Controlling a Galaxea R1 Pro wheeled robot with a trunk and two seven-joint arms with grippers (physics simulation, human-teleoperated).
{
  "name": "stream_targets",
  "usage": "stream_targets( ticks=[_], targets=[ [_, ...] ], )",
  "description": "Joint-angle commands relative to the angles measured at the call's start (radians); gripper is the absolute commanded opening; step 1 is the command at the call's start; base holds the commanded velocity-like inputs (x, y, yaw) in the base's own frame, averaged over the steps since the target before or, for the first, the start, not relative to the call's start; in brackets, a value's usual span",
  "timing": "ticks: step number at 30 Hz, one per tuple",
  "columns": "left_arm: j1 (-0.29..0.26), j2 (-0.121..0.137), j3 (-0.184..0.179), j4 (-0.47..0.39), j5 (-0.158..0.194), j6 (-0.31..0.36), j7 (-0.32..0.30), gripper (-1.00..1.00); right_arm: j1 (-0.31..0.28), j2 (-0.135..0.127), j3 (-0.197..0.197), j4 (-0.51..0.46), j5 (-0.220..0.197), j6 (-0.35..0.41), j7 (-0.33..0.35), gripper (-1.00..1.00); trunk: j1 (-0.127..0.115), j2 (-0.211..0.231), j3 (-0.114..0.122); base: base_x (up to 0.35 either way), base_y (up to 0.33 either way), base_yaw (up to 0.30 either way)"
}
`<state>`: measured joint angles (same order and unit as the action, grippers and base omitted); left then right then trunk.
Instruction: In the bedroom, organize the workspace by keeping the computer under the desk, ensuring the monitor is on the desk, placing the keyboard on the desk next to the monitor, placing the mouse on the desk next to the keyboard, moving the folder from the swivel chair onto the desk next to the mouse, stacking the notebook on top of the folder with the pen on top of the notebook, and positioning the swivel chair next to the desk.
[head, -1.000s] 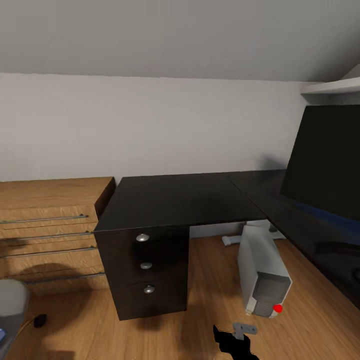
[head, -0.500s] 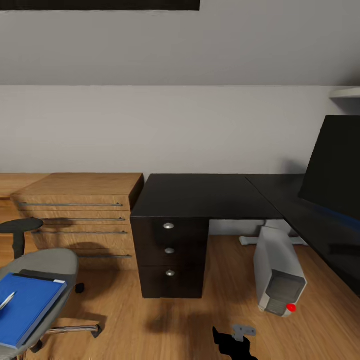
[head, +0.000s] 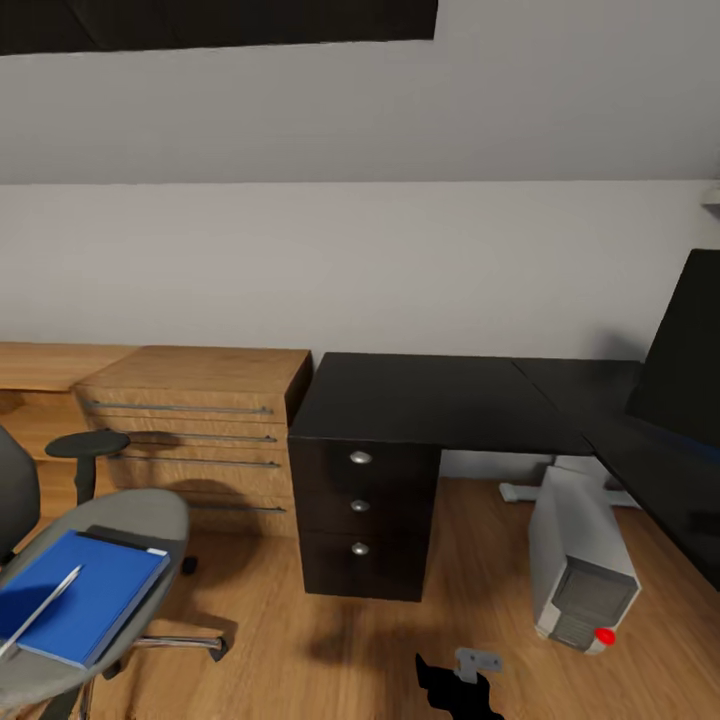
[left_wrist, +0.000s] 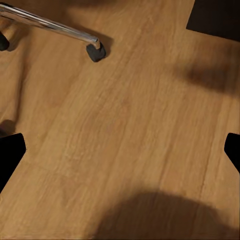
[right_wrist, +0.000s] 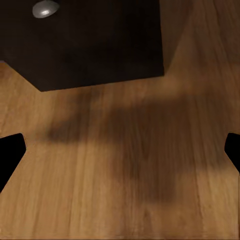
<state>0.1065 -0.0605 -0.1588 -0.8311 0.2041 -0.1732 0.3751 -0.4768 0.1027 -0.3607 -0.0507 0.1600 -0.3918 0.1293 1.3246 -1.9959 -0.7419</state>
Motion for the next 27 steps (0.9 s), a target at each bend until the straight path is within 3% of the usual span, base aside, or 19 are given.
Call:
stream_targets(
  ticks=[1,27],
  targets=[
    [0.000,0.001,-0.004,-0.001,0.011,-0.005,0.005,1.00,0.000,0.000,-0.009,0.000,0.009,-0.002,0.003,1.00,-0.004,0.007,0.002,-0.283,0.000,0.006],
    [0.001,0.000,-0.005,0.000,0.009,-0.003,0.005,1.00,0.000,0.000,-0.009,0.000,0.009,-0.002,0.003,1.00,-0.104,0.189,0.084,-0.332,0.000,0.001]
  ],
)
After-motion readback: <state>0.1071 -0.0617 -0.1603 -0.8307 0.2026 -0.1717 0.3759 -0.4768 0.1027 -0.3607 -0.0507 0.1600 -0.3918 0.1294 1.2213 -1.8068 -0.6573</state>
